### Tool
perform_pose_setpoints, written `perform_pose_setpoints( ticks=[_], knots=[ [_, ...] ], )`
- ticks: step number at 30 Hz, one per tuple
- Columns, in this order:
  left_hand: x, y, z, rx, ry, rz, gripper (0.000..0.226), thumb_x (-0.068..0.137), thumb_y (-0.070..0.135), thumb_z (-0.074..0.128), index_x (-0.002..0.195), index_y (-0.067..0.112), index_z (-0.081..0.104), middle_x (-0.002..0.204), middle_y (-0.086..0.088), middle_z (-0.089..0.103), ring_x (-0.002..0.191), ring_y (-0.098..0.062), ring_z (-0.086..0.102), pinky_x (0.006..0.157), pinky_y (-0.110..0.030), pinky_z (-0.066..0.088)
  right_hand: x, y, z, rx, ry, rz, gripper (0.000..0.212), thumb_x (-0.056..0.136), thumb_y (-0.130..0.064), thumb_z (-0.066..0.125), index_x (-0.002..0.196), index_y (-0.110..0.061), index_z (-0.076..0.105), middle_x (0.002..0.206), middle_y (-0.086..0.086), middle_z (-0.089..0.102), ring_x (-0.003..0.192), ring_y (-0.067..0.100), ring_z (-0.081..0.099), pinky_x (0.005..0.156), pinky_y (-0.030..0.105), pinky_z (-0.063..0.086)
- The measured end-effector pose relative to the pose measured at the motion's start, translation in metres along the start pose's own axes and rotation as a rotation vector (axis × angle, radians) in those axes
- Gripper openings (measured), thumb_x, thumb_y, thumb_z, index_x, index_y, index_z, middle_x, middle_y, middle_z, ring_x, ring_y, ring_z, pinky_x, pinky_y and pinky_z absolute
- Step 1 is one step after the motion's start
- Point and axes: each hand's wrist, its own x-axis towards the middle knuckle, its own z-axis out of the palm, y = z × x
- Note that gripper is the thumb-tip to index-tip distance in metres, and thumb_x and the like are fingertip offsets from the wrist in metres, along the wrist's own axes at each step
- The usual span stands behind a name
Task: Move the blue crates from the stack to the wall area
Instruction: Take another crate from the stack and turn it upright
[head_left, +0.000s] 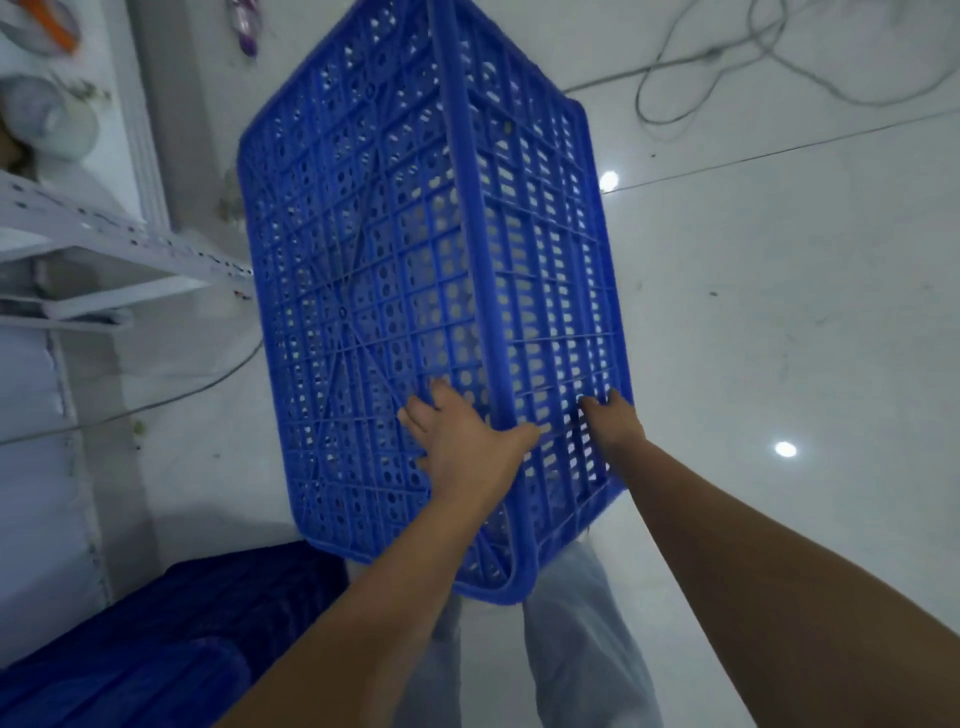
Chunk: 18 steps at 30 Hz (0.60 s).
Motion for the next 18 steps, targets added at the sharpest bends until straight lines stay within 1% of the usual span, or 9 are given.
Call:
perform_pose_setpoints(
  ticks=[4, 5, 7, 9, 11, 12, 14, 16, 18],
  knots=[
    [-0.003, -0.017, -0.027, -0.057, -0.018, 0.104, 0.108, 0.069, 0.033, 0.076, 0.152, 0.013, 0.010, 0.157, -0.002, 0.006, 0.147, -0.028, 0.010, 0.112, -0.045, 0.031, 0.000, 0.009, -0.006, -0.012, 0.071, -0.045, 0.069, 0.096, -0.041, 0.041, 0.152, -0.013, 0.013, 0.159, 0.012, 0.020, 0.143, 0.034, 0.025, 0.111, 0.044, 0.028],
    [-0.003, -0.019, -0.034, -0.074, -0.025, 0.118, 0.106, 0.069, 0.030, 0.076, 0.152, 0.012, 0.011, 0.156, -0.002, 0.008, 0.146, -0.026, 0.013, 0.112, -0.041, 0.031, -0.002, 0.011, -0.006, -0.014, 0.067, -0.066, 0.071, 0.095, -0.042, 0.041, 0.153, -0.016, 0.011, 0.160, 0.010, 0.015, 0.145, 0.032, 0.019, 0.113, 0.046, 0.024],
    [0.000, -0.024, -0.048, -0.112, -0.038, 0.143, 0.109, 0.061, 0.033, 0.073, 0.151, 0.013, 0.014, 0.156, -0.002, 0.012, 0.144, -0.022, 0.019, 0.110, -0.039, 0.031, -0.002, 0.016, -0.004, -0.022, 0.060, -0.129, 0.075, 0.093, -0.045, 0.045, 0.154, -0.020, 0.007, 0.161, 0.008, 0.007, 0.147, 0.029, 0.011, 0.116, 0.048, 0.018],
    [0.007, -0.028, -0.060, -0.159, -0.037, 0.161, 0.109, 0.056, 0.035, 0.066, 0.151, 0.015, 0.017, 0.155, -0.002, 0.017, 0.142, -0.021, 0.024, 0.109, -0.039, 0.033, -0.006, 0.019, 0.000, -0.030, 0.069, -0.190, 0.093, 0.083, -0.061, 0.049, 0.154, -0.020, 0.007, 0.161, 0.007, 0.009, 0.147, 0.029, 0.011, 0.118, 0.048, 0.016],
    [0.016, -0.033, -0.073, -0.198, -0.038, 0.164, 0.105, 0.056, 0.032, 0.065, 0.150, 0.017, 0.020, 0.154, -0.001, 0.022, 0.140, -0.022, 0.030, 0.107, -0.041, 0.036, -0.012, 0.021, 0.006, -0.033, 0.107, -0.237, 0.113, 0.064, -0.079, 0.043, 0.153, -0.017, 0.010, 0.159, 0.006, 0.020, 0.145, 0.030, 0.021, 0.117, 0.052, 0.020],
    [0.020, -0.035, -0.079, -0.214, -0.041, 0.156, 0.104, 0.056, 0.031, 0.066, 0.150, 0.019, 0.021, 0.154, -0.001, 0.024, 0.139, -0.023, 0.032, 0.106, -0.043, 0.038, -0.015, 0.022, 0.010, -0.054, 0.159, -0.263, 0.114, 0.063, -0.081, 0.041, 0.152, -0.016, 0.013, 0.157, 0.007, 0.025, 0.142, 0.031, 0.027, 0.115, 0.053, 0.023],
    [0.028, -0.040, -0.093, -0.262, -0.049, 0.129, 0.105, 0.053, 0.028, 0.068, 0.148, 0.021, 0.026, 0.153, -0.001, 0.030, 0.137, -0.024, 0.036, 0.105, -0.046, 0.040, -0.017, 0.022, 0.016, -0.038, 0.320, -0.307, 0.097, 0.078, -0.070, 0.048, 0.150, -0.014, 0.018, 0.153, 0.012, 0.030, 0.138, 0.032, 0.032, 0.114, 0.052, 0.026],
    [0.037, -0.049, -0.110, -0.325, -0.063, 0.109, 0.111, 0.043, 0.030, 0.070, 0.147, 0.018, 0.032, 0.150, -0.003, 0.038, 0.133, -0.025, 0.043, 0.104, -0.050, 0.043, -0.016, 0.016, 0.020, 0.028, 0.436, -0.214, 0.086, 0.088, -0.058, 0.048, 0.151, -0.010, 0.013, 0.155, 0.016, 0.024, 0.141, 0.034, 0.027, 0.116, 0.050, 0.023],
    [0.046, -0.058, -0.125, -0.386, -0.068, 0.100, 0.109, 0.040, 0.026, 0.066, 0.145, 0.016, 0.038, 0.143, -0.005, 0.048, 0.127, -0.026, 0.049, 0.099, -0.048, 0.048, -0.010, 0.011, 0.025, 0.142, 0.333, -0.070, 0.086, 0.089, -0.059, 0.046, 0.152, -0.012, 0.012, 0.155, 0.016, 0.027, 0.140, 0.035, 0.030, 0.115, 0.052, 0.025]
  ],
)
